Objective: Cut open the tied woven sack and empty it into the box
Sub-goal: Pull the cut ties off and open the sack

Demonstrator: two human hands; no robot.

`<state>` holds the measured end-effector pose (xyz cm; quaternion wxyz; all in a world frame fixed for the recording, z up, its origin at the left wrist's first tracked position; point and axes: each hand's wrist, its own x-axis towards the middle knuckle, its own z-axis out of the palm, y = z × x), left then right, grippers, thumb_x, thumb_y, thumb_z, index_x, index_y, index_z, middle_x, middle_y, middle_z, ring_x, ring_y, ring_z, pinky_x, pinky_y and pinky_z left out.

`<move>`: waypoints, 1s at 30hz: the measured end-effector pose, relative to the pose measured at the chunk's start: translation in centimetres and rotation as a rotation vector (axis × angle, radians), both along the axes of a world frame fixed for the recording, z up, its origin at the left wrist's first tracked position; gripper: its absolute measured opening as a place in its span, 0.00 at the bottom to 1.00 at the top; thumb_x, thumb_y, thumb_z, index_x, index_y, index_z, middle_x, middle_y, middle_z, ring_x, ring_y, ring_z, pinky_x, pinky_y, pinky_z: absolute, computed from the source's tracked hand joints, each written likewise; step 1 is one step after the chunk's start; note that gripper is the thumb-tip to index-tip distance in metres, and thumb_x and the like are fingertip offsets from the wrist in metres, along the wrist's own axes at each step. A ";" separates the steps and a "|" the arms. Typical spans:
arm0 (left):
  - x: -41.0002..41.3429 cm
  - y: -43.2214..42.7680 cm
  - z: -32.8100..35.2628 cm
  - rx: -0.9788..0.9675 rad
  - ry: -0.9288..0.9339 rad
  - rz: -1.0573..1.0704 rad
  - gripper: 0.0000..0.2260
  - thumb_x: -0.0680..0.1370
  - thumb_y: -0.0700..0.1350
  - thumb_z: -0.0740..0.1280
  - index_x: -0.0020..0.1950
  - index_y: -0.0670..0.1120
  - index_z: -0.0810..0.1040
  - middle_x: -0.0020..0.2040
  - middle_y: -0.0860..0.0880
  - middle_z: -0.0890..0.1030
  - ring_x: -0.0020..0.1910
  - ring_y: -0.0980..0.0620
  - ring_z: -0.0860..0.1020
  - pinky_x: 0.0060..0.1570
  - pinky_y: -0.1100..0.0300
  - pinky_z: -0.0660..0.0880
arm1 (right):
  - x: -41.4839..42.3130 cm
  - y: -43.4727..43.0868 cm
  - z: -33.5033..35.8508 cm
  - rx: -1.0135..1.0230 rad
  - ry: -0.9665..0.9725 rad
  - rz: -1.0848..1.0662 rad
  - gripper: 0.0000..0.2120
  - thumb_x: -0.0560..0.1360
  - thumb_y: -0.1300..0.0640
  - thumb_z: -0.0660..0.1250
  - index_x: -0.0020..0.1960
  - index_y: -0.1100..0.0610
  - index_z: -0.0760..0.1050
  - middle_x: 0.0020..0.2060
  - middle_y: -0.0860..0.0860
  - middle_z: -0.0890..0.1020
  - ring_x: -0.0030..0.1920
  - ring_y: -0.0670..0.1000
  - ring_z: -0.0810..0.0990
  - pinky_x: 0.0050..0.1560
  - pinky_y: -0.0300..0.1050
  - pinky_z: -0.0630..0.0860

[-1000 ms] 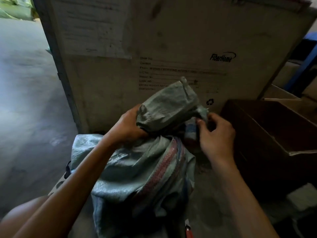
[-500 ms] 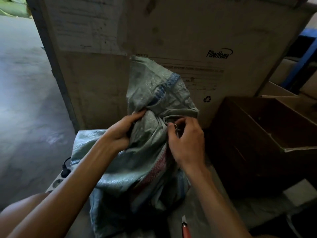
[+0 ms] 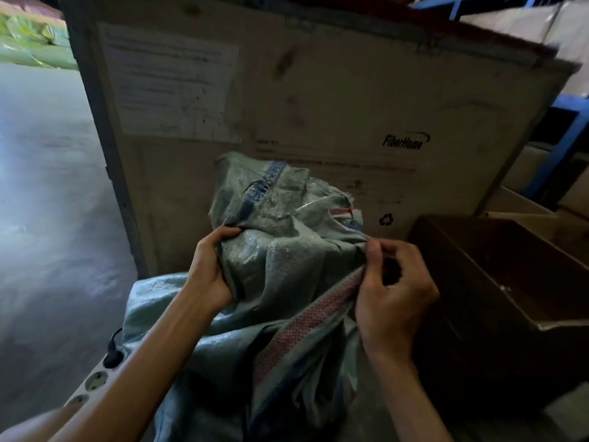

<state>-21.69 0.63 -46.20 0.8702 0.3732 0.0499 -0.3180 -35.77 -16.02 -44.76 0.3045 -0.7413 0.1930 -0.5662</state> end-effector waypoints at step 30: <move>-0.7 0.5 0.4 -0.193 -0.207 0.225 0.23 0.78 0.46 0.55 0.31 0.47 0.86 0.34 0.47 0.85 0.32 0.51 0.85 0.34 0.61 0.82 | 1.2 -0.9 -3.1 0.257 0.755 0.473 0.12 0.72 0.44 0.72 0.47 0.51 0.84 0.44 0.43 0.84 0.44 0.37 0.81 0.42 0.28 0.75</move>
